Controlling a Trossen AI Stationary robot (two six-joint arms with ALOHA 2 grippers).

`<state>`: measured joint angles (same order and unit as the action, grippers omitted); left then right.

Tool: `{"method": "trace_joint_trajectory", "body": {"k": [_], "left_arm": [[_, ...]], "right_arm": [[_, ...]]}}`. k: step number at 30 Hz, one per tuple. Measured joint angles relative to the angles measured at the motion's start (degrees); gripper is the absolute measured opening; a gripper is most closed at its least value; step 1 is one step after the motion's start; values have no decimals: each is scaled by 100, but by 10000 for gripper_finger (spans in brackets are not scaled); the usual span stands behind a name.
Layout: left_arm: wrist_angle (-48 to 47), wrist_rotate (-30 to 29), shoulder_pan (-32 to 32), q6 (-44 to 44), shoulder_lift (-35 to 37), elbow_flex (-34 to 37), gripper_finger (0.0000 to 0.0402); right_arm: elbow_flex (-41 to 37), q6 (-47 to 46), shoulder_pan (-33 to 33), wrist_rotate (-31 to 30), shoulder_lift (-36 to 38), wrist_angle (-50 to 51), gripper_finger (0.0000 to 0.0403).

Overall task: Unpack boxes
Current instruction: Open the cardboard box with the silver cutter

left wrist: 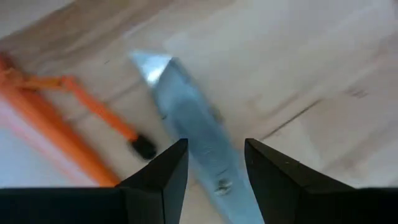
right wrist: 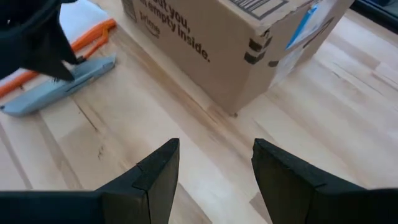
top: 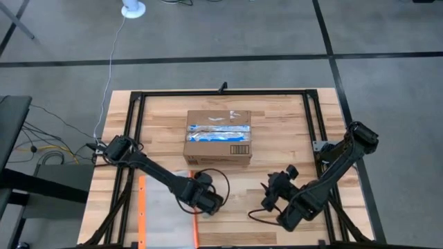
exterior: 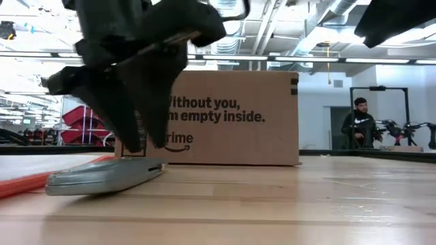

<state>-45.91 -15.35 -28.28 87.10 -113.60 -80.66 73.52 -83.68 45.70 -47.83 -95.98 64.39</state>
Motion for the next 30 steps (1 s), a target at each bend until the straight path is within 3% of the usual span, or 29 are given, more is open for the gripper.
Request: {"method": "trace_joint_trajectory", "body": {"k": [12, 30], "left_arm": [[354, 163, 5, -87, -70, -12, 144], [-32, 229, 105, -540, -349, -22, 144]], "right_arm": [[0, 16, -10, 4, 0, 163, 188], [2, 342, -150, 262, 0, 281, 188]]}}
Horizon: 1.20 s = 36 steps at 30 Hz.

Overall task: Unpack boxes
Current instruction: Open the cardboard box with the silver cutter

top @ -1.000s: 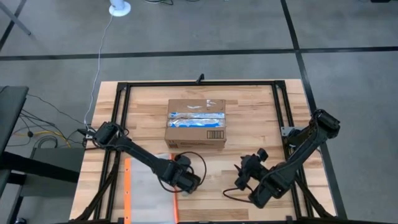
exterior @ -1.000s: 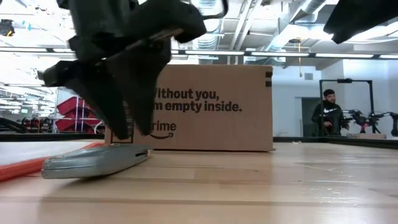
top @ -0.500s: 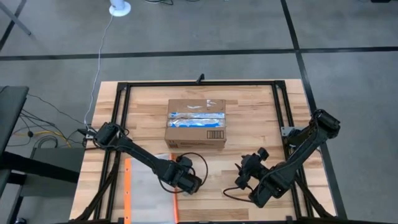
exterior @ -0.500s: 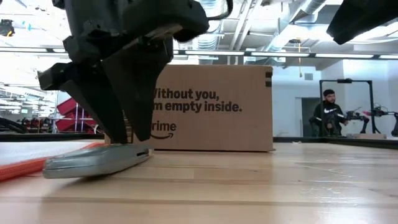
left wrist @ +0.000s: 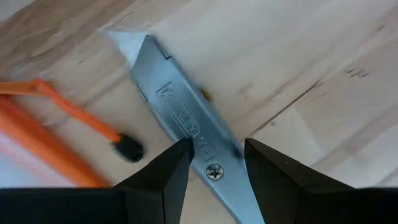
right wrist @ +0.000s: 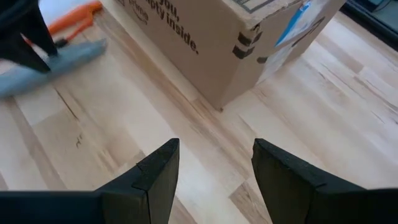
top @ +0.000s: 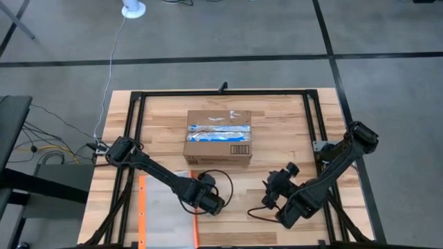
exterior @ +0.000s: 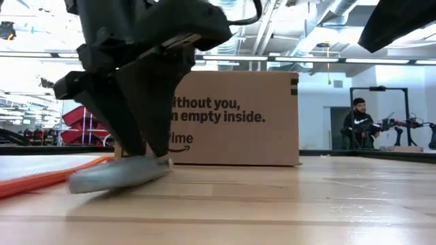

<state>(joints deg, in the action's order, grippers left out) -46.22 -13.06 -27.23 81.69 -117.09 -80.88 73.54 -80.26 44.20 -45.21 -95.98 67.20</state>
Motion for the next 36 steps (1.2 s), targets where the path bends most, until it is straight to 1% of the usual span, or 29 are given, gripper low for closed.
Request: {"method": "trace_joint_trajectory", "body": {"k": [2, 5, 9, 14, 19, 22, 27, 29, 32, 36], "left_arm": [[-32, 20, 45, -282, 8, -27, 144], [57, 24, 130, -1034, -5, -212, 144], [785, 90, 324, -1707, -41, -284, 144], [1342, 129, 558, -2434, -62, -276, 144], [1074, 245, 641, -2834, -60, -270, 144], [1081, 249, 636, -2939, -120, -215, 144], [751, 311, 613, -3303, -94, -236, 144], [565, 326, 599, -3430, -75, -245, 144], [616, 415, 595, -3618, -99, -199, 144], [785, 439, 598, -3707, -114, 18, 144]], "right_arm": [[0, 84, -50, 36, 0, -23, 188], [0, 129, -69, 35, 0, -30, 188], [0, 126, -92, 35, 0, -37, 188], [0, 123, -92, 35, 0, -37, 188], [0, 75, -92, 35, 2, -37, 188], [0, -79, -92, 35, 2, -39, 188], [0, -115, -92, 35, 2, -105, 188], [0, -26, -92, 35, 2, -284, 188], [0, 221, -92, 37, 2, -494, 188], [4, 255, -92, 42, 2, -550, 188]]}}
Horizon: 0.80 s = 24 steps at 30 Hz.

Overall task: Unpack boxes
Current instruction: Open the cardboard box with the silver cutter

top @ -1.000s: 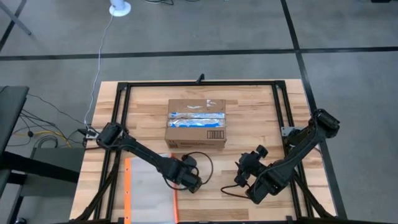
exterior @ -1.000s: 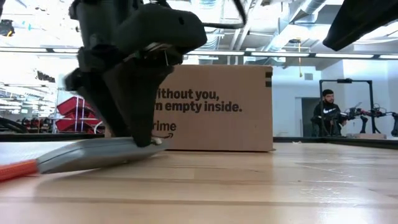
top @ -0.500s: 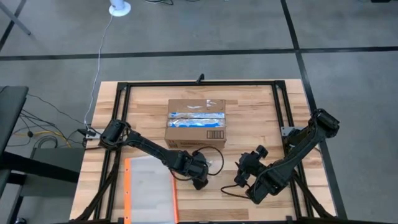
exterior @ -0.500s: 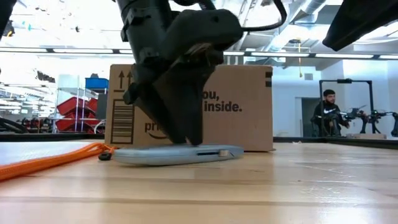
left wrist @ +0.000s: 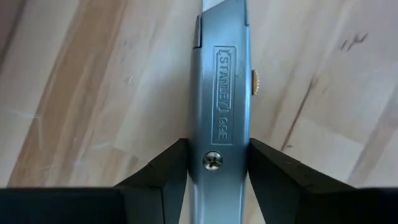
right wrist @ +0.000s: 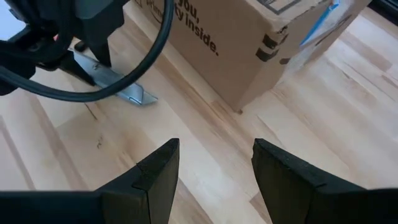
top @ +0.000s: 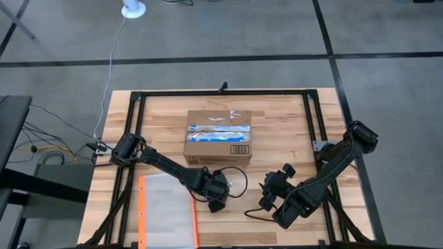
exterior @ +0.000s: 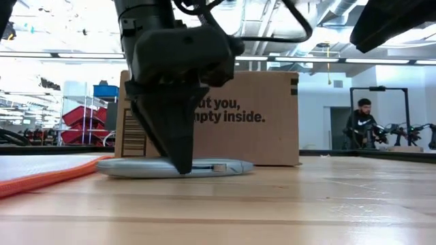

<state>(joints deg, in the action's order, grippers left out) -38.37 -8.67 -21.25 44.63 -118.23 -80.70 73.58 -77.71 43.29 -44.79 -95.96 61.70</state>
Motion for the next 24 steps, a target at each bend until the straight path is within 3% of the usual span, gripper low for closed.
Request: {"method": "trace_joint_trajectory", "body": {"k": [7, 13, 20, 24], "left_arm": [[487, 115, 29, -134, 25, 437, 142], [494, 187, 41, -486, 27, 482, 116], [88, 244, -38, -790, 155, -71, 116], [299, -123, -66, -909, 795, -322, 115]], "right_arm": [[0, 20, 7, 146, 0, 0, 188], [0, 22, 7, 150, 0, 82, 187], [0, -251, 260, 150, 66, 150, 176], [0, -628, 542, 146, 185, 172, 172]]}}
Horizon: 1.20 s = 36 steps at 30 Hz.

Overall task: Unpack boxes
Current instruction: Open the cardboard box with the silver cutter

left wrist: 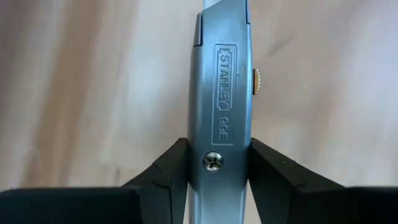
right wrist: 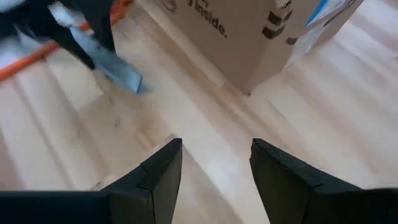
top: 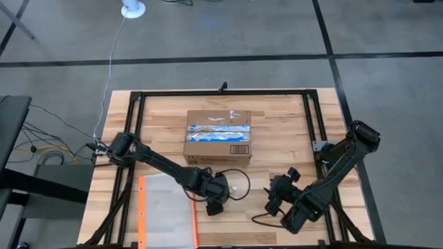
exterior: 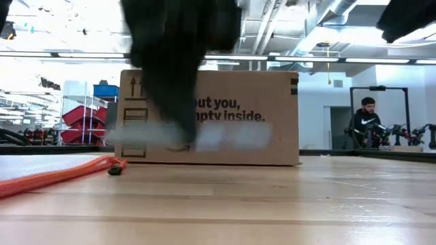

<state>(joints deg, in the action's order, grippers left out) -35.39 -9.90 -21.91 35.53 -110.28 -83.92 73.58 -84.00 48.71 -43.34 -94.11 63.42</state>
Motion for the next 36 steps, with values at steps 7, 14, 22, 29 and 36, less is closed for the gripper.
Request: {"method": "trace_joint_trajectory", "body": {"k": [7, 14, 22, 29, 36], "left_arm": [[532, -968, 199, -325, 1043, 20, 115], [2611, -875, 839, -658, 1357, 182, 115], [4790, -694, 1428, -487, 1327, 332, 115], [4800, -492, 1726, -914, 1354, 330, 115], [4662, 164, 1938, -1488, 1349, 330, 115]], "right_arm": [[-4, -426, 529, -887, 44, 78, 171], [-4, -405, 597, -2675, 44, 288, 171], [-4, -388, -165, -3974, 36, 354, 171], [52, -365, -927, -4344, 34, -15, 171], [153, 796, -1309, -4448, 34, -1103, 171]]}}
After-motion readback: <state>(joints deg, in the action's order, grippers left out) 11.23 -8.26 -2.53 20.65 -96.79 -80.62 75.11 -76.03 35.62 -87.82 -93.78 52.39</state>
